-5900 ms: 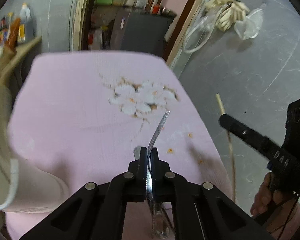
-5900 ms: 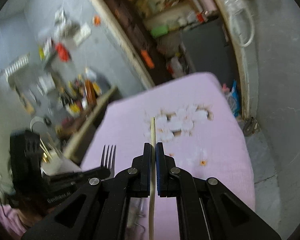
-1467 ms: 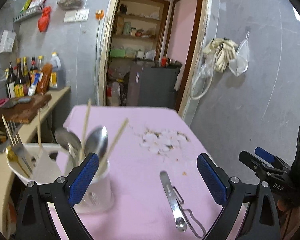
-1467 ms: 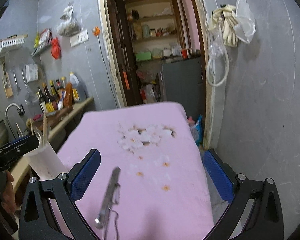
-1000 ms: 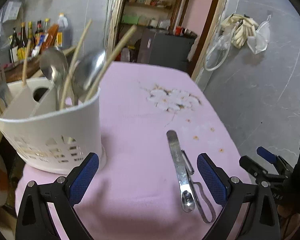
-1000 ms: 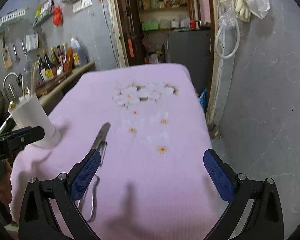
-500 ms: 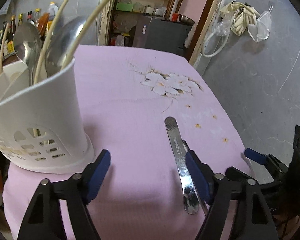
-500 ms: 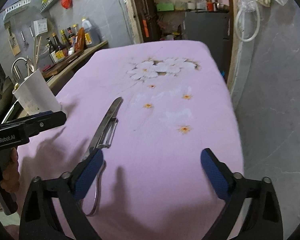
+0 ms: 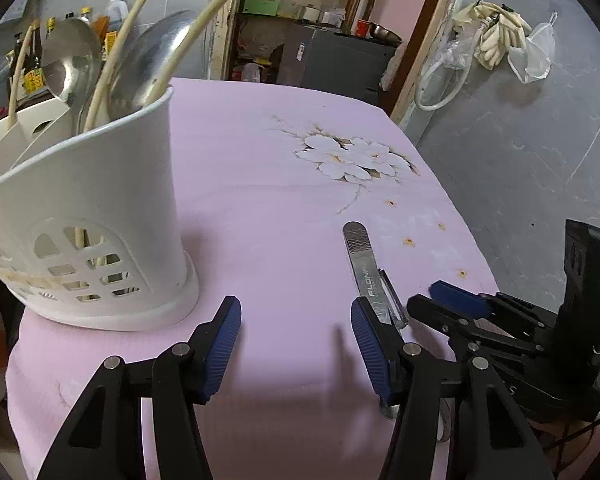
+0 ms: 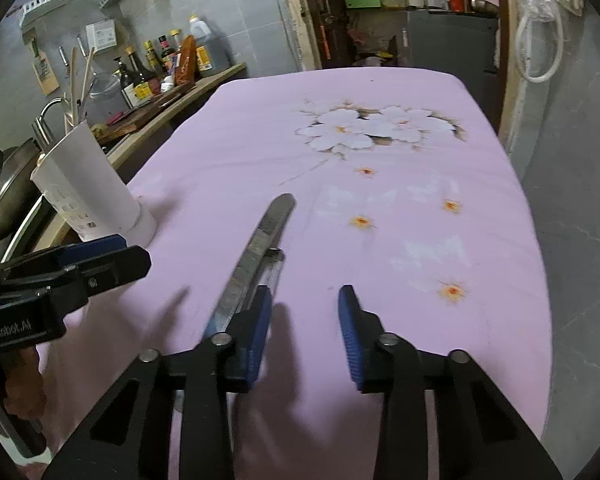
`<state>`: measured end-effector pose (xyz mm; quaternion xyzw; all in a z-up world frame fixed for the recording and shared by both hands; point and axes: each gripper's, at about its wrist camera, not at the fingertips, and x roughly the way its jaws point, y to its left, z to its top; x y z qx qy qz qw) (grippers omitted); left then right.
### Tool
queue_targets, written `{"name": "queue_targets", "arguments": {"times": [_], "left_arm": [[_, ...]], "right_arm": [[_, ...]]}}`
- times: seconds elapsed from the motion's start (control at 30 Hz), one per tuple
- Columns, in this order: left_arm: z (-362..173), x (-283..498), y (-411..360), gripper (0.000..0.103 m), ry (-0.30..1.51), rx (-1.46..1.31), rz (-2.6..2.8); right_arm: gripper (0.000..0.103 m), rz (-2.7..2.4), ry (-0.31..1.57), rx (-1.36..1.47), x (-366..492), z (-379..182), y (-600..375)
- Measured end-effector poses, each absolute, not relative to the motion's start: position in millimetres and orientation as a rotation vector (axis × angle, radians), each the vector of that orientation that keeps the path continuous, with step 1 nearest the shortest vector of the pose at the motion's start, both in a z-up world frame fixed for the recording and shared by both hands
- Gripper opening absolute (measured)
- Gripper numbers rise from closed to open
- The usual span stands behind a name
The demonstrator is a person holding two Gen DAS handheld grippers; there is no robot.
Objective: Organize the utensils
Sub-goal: 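Move both grippers back toward the knife left on the cloth, then close the right gripper on the knife handle while the left gripper hovers beside it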
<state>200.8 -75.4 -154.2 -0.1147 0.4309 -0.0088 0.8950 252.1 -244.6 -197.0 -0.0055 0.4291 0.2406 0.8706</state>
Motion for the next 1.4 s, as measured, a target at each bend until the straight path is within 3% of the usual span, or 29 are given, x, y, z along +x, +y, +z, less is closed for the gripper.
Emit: {"name": "queue_targets", "arguments": {"times": [0.17,0.37,0.83,0.93,1.2,1.37,1.4], "left_arm": [[-156,201,-75,0.055,0.896,-0.246,-0.007],[-159,204,-75,0.055,0.900,-0.251,-0.002],[-161,228,-98,0.055,0.916,-0.230,-0.115],[-164,236,-104,0.050,0.933,-0.225,-0.140],[-167,239,-97,0.049,0.951,-0.244,-0.135],[-167,236,-89,0.049,0.956,-0.270,-0.105],[-167,234,-86,0.049,0.958,-0.274,-0.094]], "right_arm": [[0.024,0.533,0.914,-0.015,255,-200,-236],[0.003,0.560,0.938,-0.054,254,-202,-226],[0.000,0.569,0.893,-0.112,243,-184,-245],[0.000,0.582,0.893,-0.093,242,-183,-249],[0.000,0.559,0.892,-0.022,246,-182,-278],[0.003,0.612,0.912,-0.023,246,-187,-269],[0.008,0.621,0.915,-0.034,246,-189,-265]]}}
